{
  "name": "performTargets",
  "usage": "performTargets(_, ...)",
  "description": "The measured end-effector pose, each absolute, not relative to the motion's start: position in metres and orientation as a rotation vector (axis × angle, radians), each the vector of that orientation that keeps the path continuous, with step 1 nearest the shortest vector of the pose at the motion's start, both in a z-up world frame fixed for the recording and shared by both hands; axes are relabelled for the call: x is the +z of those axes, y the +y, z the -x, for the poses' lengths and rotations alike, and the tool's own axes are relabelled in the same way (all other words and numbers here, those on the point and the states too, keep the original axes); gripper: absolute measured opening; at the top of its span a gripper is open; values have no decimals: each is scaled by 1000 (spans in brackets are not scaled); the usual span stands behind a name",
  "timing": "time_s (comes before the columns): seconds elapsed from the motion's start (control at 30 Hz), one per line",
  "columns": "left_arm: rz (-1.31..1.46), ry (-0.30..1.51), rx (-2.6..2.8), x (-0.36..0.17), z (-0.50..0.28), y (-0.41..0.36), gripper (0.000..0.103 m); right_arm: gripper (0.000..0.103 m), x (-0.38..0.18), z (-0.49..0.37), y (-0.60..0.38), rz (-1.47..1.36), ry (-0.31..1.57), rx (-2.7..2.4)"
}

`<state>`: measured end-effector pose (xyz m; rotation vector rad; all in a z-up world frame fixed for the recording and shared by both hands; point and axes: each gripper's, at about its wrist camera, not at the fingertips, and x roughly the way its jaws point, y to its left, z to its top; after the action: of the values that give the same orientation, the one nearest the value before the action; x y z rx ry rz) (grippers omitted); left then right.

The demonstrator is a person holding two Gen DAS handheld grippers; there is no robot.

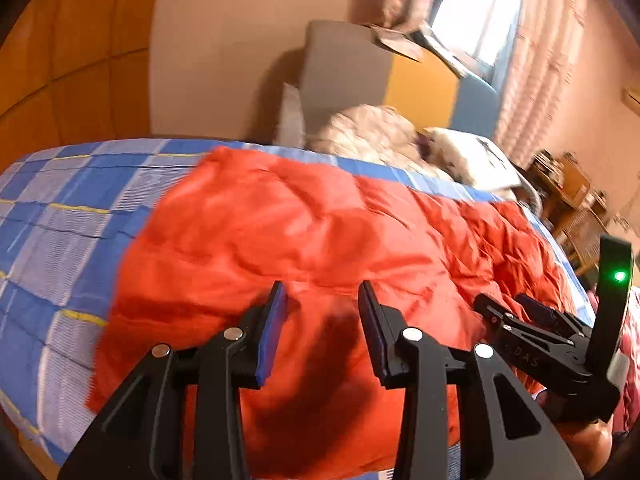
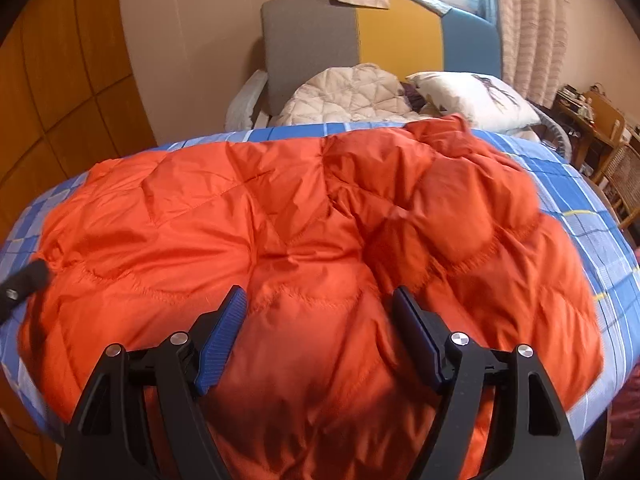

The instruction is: Fold large clothes

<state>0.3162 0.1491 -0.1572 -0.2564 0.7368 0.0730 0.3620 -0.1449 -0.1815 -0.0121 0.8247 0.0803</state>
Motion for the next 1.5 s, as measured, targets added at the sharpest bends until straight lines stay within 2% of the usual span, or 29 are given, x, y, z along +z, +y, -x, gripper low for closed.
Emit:
performTargets(0.37,119,732,-60,-161,-324,123,38,75,-173,-310,-173,-109,771,-56)
performTargets(0.43,126,741,-77,-163,-326,123,37,80,-178,-300,-183,-142,798,-64)
performTargets(0.57,149,755,-116,-167,-334,123,37,80,-188,-280,-207,-246,826,-57)
performTargets(0.67,133,753,-169,-166,-341,118,37,80,-200,-272,-240,-424,862,-56)
performTargets(0.87,63,764,-207,-167,-353,104,37,80,-224,-285,-287,-717,887,-58)
performTargets(1.37,160,761,-315,-187,-359,123,38,80,-246,-307,-307,-975,868,-34)
performTargets(1.5,168,760,-333,-190,-357,126,37,64,-251,-315,-308,-1032,863,-28)
